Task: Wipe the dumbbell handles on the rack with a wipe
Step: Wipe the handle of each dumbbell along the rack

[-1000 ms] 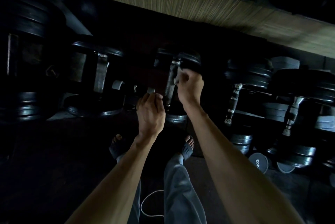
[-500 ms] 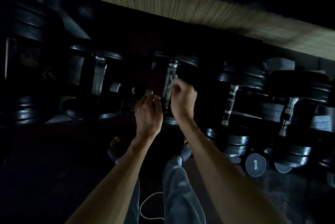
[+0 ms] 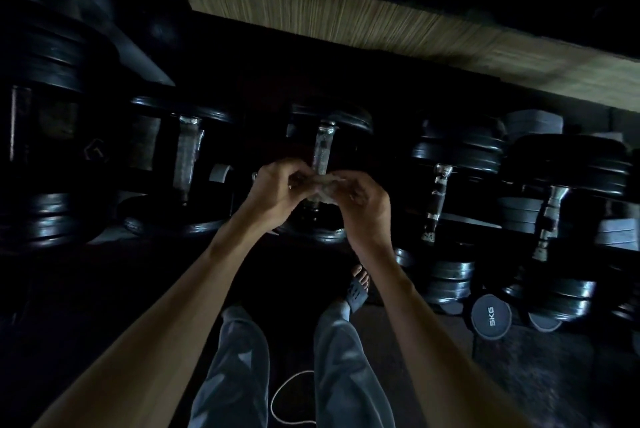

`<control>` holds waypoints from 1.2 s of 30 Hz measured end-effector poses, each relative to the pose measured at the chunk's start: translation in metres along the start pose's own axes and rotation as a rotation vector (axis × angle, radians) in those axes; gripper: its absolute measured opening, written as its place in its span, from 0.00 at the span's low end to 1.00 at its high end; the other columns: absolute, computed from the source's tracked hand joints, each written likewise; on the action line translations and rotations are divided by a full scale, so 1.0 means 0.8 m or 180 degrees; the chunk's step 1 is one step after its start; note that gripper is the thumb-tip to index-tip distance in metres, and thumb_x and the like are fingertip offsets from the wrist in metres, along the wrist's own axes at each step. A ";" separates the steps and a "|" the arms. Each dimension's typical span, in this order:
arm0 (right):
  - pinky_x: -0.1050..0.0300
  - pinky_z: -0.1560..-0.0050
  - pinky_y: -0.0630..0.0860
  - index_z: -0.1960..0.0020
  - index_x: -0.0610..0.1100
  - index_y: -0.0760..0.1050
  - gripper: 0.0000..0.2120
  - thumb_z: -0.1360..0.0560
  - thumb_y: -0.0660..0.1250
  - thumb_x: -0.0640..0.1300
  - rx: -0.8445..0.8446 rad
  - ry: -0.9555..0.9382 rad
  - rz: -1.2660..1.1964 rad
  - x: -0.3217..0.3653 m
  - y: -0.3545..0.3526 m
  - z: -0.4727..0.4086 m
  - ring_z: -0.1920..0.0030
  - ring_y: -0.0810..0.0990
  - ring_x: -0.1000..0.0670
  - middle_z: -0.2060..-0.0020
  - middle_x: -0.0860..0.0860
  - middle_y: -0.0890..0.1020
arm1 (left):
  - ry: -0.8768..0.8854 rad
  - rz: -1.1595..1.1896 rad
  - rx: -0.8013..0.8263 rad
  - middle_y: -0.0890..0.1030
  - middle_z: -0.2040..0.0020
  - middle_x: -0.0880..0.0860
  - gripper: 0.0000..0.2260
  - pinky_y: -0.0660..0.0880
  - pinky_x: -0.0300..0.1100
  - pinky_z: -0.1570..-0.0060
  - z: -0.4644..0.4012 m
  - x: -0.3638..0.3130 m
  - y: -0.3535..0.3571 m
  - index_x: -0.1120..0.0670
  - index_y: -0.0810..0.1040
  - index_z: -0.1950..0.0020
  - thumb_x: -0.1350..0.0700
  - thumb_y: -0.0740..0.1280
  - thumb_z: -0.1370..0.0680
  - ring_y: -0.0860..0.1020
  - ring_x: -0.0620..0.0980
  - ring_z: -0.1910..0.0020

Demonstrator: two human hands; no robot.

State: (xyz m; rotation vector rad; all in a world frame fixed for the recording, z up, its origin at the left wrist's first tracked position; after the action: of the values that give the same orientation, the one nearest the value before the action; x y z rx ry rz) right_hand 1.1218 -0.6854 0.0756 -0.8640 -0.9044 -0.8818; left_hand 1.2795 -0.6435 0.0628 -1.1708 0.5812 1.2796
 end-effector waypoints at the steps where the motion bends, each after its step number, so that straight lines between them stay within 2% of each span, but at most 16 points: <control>1: 0.54 0.51 0.83 0.44 0.44 0.81 0.08 0.22 0.69 0.37 -0.0140 0.0065 0.0003 -0.005 0.002 0.002 0.54 0.86 0.53 0.55 0.50 0.86 | -0.0095 0.0019 -0.0283 0.83 0.56 0.52 0.06 0.79 0.40 0.54 0.000 0.005 -0.003 0.58 0.81 0.52 0.61 0.75 0.27 0.82 0.49 0.56; 4: 0.71 0.59 0.75 0.41 0.44 0.80 0.09 0.21 0.67 0.40 -0.0364 0.0040 0.0605 -0.020 0.005 0.012 0.57 0.83 0.62 0.56 0.55 0.85 | -0.0464 -0.0363 -0.1308 0.79 0.58 0.48 0.05 0.73 0.28 0.62 -0.006 0.018 -0.018 0.59 0.79 0.50 0.60 0.72 0.23 0.80 0.47 0.60; 6: 0.68 0.60 0.72 0.45 0.45 0.81 0.07 0.19 0.65 0.43 -0.0201 0.0059 0.0987 -0.035 0.016 0.023 0.58 0.82 0.58 0.57 0.54 0.84 | -0.0644 -0.0294 -0.1543 0.81 0.56 0.48 0.06 0.72 0.24 0.66 -0.016 0.012 -0.019 0.59 0.79 0.47 0.58 0.70 0.21 0.77 0.40 0.62; 9: 0.59 0.63 0.69 0.57 0.46 0.78 0.12 0.17 0.61 0.44 -0.0261 0.0217 0.0993 -0.050 0.023 0.033 0.63 0.77 0.52 0.63 0.52 0.79 | -0.0916 0.0025 -0.1155 0.81 0.52 0.51 0.09 0.74 0.31 0.59 -0.043 0.001 0.006 0.60 0.79 0.41 0.59 0.66 0.19 0.79 0.44 0.57; 13: 0.64 0.70 0.63 0.68 0.47 0.67 0.19 0.18 0.59 0.41 -0.0362 0.0210 0.0961 -0.054 0.018 0.035 0.71 0.69 0.55 0.69 0.53 0.73 | -0.1179 0.0672 -0.0559 0.79 0.51 0.46 0.10 0.73 0.36 0.47 -0.035 0.019 0.017 0.53 0.80 0.40 0.52 0.67 0.20 0.78 0.43 0.53; 14: 0.65 0.71 0.63 0.68 0.47 0.67 0.19 0.18 0.59 0.41 -0.0378 0.0201 0.0958 -0.054 0.017 0.035 0.71 0.69 0.55 0.69 0.52 0.73 | -0.1169 0.0493 -0.0443 0.81 0.47 0.48 0.14 0.73 0.39 0.42 -0.027 0.025 0.013 0.55 0.80 0.38 0.50 0.68 0.20 0.80 0.46 0.47; 16: 0.65 0.70 0.65 0.66 0.43 0.69 0.18 0.18 0.58 0.40 -0.0431 0.0155 0.0967 -0.056 0.017 0.035 0.69 0.72 0.54 0.68 0.51 0.75 | -0.1159 -0.0278 -0.0160 0.81 0.39 0.53 0.18 0.70 0.35 0.40 -0.011 0.027 0.008 0.59 0.77 0.33 0.52 0.67 0.19 0.78 0.48 0.38; 18: 0.66 0.68 0.66 0.64 0.39 0.72 0.16 0.18 0.58 0.40 -0.0498 0.0089 0.0956 -0.058 0.020 0.035 0.65 0.74 0.53 0.66 0.51 0.76 | -0.0967 -0.0545 -0.0199 0.82 0.40 0.57 0.14 0.74 0.35 0.44 -0.015 0.020 0.006 0.60 0.79 0.36 0.55 0.66 0.19 0.79 0.49 0.42; 20: 0.69 0.64 0.67 0.62 0.37 0.75 0.16 0.19 0.57 0.41 -0.0512 -0.0011 0.0967 -0.054 0.024 0.037 0.62 0.75 0.53 0.65 0.54 0.76 | -0.0814 -0.0171 -0.0482 0.82 0.53 0.54 0.08 0.81 0.49 0.48 -0.031 -0.003 0.003 0.56 0.82 0.44 0.56 0.66 0.19 0.80 0.51 0.53; 22: 0.66 0.62 0.68 0.60 0.36 0.77 0.18 0.20 0.55 0.43 -0.0475 -0.0067 0.0967 -0.054 0.025 0.035 0.59 0.76 0.51 0.63 0.53 0.77 | -0.0815 0.0166 -0.0815 0.81 0.60 0.53 0.07 0.81 0.59 0.53 -0.048 -0.016 0.003 0.54 0.82 0.45 0.56 0.66 0.19 0.81 0.56 0.58; 24: 0.65 0.60 0.69 0.59 0.36 0.78 0.20 0.20 0.54 0.46 -0.0470 -0.0071 0.0931 -0.057 0.021 0.035 0.58 0.77 0.51 0.62 0.52 0.78 | -0.0688 -0.0056 -0.0866 0.82 0.61 0.60 0.09 0.81 0.54 0.58 -0.045 -0.015 0.007 0.48 0.80 0.57 0.56 0.65 0.18 0.80 0.57 0.64; 26: 0.61 0.59 0.71 0.59 0.37 0.78 0.21 0.22 0.52 0.48 -0.0535 -0.0110 0.0870 -0.060 0.020 0.034 0.58 0.77 0.51 0.62 0.53 0.78 | -0.0591 -0.0676 -0.0445 0.82 0.62 0.63 0.12 0.75 0.39 0.66 -0.023 -0.002 0.013 0.55 0.79 0.63 0.57 0.65 0.19 0.77 0.53 0.69; 28: 0.56 0.58 0.73 0.60 0.37 0.76 0.19 0.21 0.53 0.47 -0.0598 -0.0111 0.0823 -0.060 0.021 0.033 0.59 0.77 0.50 0.62 0.56 0.77 | -0.0732 -0.1125 0.0054 0.82 0.62 0.61 0.09 0.66 0.30 0.70 -0.004 0.013 0.013 0.62 0.82 0.58 0.60 0.67 0.21 0.76 0.48 0.67; 30: 0.57 0.57 0.72 0.59 0.37 0.77 0.20 0.21 0.52 0.48 -0.0611 -0.0158 0.0805 -0.058 0.024 0.034 0.58 0.77 0.50 0.63 0.58 0.75 | -0.0755 -0.1295 0.0285 0.82 0.64 0.58 0.10 0.68 0.30 0.69 -0.010 0.014 0.006 0.62 0.83 0.58 0.59 0.67 0.21 0.77 0.48 0.66; 34: 0.66 0.58 0.65 0.59 0.36 0.78 0.24 0.24 0.49 0.51 -0.0485 -0.0120 0.0891 -0.057 0.028 0.033 0.58 0.73 0.54 0.63 0.56 0.75 | -0.0571 -0.0733 -0.0360 0.84 0.61 0.62 0.13 0.82 0.49 0.62 -0.043 -0.020 -0.005 0.54 0.78 0.65 0.57 0.66 0.20 0.83 0.61 0.63; 36: 0.69 0.58 0.64 0.59 0.36 0.79 0.25 0.24 0.49 0.51 -0.0469 -0.0105 0.0926 -0.059 0.026 0.032 0.58 0.73 0.54 0.62 0.53 0.77 | -0.0634 -0.0463 -0.0623 0.84 0.59 0.64 0.12 0.82 0.53 0.61 -0.046 -0.019 -0.002 0.53 0.79 0.63 0.57 0.66 0.20 0.83 0.63 0.62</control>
State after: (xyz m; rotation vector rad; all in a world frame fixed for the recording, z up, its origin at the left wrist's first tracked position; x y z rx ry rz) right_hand 1.1166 -0.6429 0.0371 -1.1093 -0.7253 -0.6881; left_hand 1.2863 -0.6825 0.0636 -1.2049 0.2240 1.3301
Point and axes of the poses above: each hand's wrist, its own z-axis away from the middle knuckle, its own y-axis out of the palm, x = y × z, the point moved 3 cm from there along -z, towards the middle knuckle
